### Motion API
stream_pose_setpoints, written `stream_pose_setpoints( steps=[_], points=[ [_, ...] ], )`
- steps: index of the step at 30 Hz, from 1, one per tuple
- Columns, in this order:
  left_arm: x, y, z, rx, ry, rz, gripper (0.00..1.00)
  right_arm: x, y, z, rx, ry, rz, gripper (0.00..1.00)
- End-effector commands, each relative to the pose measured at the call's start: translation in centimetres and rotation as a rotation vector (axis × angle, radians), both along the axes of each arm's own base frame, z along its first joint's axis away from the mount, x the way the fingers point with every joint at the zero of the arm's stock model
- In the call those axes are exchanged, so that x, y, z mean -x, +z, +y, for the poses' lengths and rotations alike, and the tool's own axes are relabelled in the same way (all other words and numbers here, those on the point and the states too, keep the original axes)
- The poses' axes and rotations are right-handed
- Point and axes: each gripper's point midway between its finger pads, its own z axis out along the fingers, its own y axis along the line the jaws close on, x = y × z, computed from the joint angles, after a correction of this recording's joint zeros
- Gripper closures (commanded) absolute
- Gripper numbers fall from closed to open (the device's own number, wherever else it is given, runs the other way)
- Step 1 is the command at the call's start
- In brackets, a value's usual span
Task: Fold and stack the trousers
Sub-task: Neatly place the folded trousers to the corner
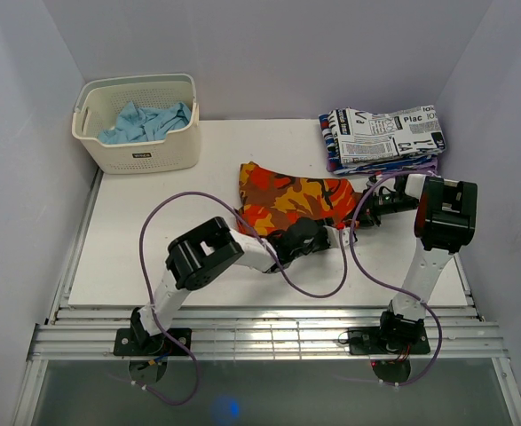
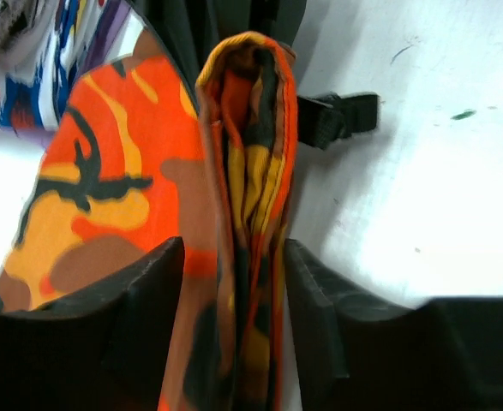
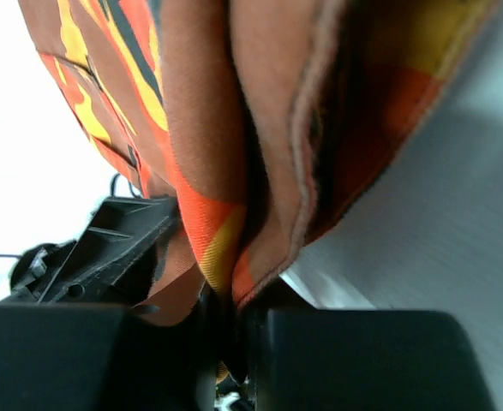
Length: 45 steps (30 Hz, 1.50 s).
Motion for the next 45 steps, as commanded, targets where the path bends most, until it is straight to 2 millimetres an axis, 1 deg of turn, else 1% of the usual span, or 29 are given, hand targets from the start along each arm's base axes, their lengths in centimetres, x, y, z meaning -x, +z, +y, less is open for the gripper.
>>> stream_pose_setpoints(
  steps=[1,2,4,5,7,8,9,10,11,12,13,14,15,16,18,19,22,24,25,26,28,33,35,36,38,40,43,44,45],
  points=[
    [1.6,8.4,0.6,0.109,-0.015,-0.046,0.35,-1.1,0.6,-0.2,0.013,0.0,-0.053,0.92],
    [2.2,8.5,1.4,0.082,-0.013,-0.005,0.32,-1.1,0.6,-0.1,0.013,0.0,-0.051,0.92],
    [3.1,10.2,2.8,0.1,-0.005,0.098,0.3,-1.2,0.9,-0.3,0.025,0.005,-0.068,0.92],
    [4.3,12.3,4.3,0.1,-0.02,0.151,0.3,-1.2,0.9,-0.3,0.026,0.006,-0.069,0.92],
    [6.0,13.4,6.3,0.125,-0.022,0.286,0.29,-1.4,1.0,-0.4,0.031,0.011,-0.074,0.92],
    [7.3,15.0,8.2,0.128,-0.025,0.349,0.29,-1.4,1.0,-0.4,0.035,0.015,-0.077,0.92],
    [7.7,15.4,9.4,0.145,-0.002,0.407,0.29,-1.6,1.0,-0.6,0.047,0.019,-0.083,0.92],
    [6.8,15.1,11.7,0.188,0.09,0.534,0.28,-1.5,0.9,-0.7,0.053,0.026,-0.084,0.92],
    [6.7,14.4,13.8,0.184,0.155,0.625,0.27,-1.5,0.9,-0.8,0.062,0.031,-0.089,0.92],
    [6.2,15.1,15.4,0.217,0.216,0.658,0.27,-1.6,1.0,-0.8,0.072,0.036,-0.095,0.92],
    [3.6,14.5,18.6,0.245,0.341,0.696,0.26,-1.6,0.9,-1.1,0.093,0.04,-0.1,0.92],
    [2.9,12.9,20.8,0.249,0.444,0.793,0.26,-1.5,0.9,-1.2,0.103,0.048,-0.104,0.92],
    [2.1,11.9,22.4,0.259,0.504,0.853,0.26,-1.4,0.9,-1.3,0.112,0.052,-0.106,0.92],
    [0.2,11.1,25.5,0.304,0.58,0.928,0.26,-1.2,0.8,-1.5,0.132,0.056,-0.109,0.92],
    [0.1,8.2,27.6,0.339,0.642,1.107,0.23,-0.9,0.5,-1.7,0.165,0.072,-0.111,0.92],
    [-0.3,7.8,28.8,0.391,0.639,1.187,0.23,-0.8,0.4,-1.6,0.179,0.083,-0.116,0.92],
    [-0.1,5.8,28.9,0.458,0.641,1.327,0.2,-0.4,0.0,-1.8,0.244,0.12,-0.137,0.92],
    [0.0,6.2,27.7,0.507,0.557,1.353,0.19,-0.4,-0.2,-1.9,0.277,0.14,-0.151,0.92],
    [0.6,5.7,27.5,0.532,0.555,1.397,0.19,-0.4,-0.3,-2.0,0.304,0.152,-0.158,0.92],
    [0.2,6.2,27.1,0.563,0.516,1.378,0.19,-0.5,-0.2,-2.0,0.317,0.158,-0.166,0.92],
    [0.8,5.3,27.0,0.59,0.522,1.417,0.17,-0.8,-0.1,-2.1,0.348,0.175,-0.186,0.92],
    [-0.5,3.1,26.7,0.602,0.552,1.431,0.16,-1.2,0.0,-2.0,0.405,0.21,-0.217,0.92],
    [-1.2,3.2,26.3,0.623,0.544,1.408,0.16,-1.1,0.2,-1.8,0.419,0.226,-0.228,0.92],
    [-1.5,2.6,26.1,0.618,0.559,1.409,0.17,-1.1,0.2,-1.8,0.428,0.234,-0.23,0.92],
    [-1.8,2.1,25.5,0.601,0.567,1.395,0.2,-1.2,0.3,-1.5,0.447,0.252,-0.243,0.92],
    [-2.1,1.0,25.1,0.572,0.6,1.379,0.29,-1.4,0.5,-1.3,0.471,0.27,-0.261,0.92],
    [-2.6,-0.7,25.3,0.525,0.676,1.363,0.42,-1.8,0.7,-1.2,0.513,0.3,-0.286,0.92],
    [-2.4,-0.8,25.2,0.518,0.673,1.364,0.47,-2.0,0.8,-1.4,0.527,0.3,-0.293,0.92],
    [-2.2,-1.1,25.2,0.512,0.673,1.375,0.51,-2.1,1.0,-0.9,0.549,0.323,-0.314,0.92]
  ],
)
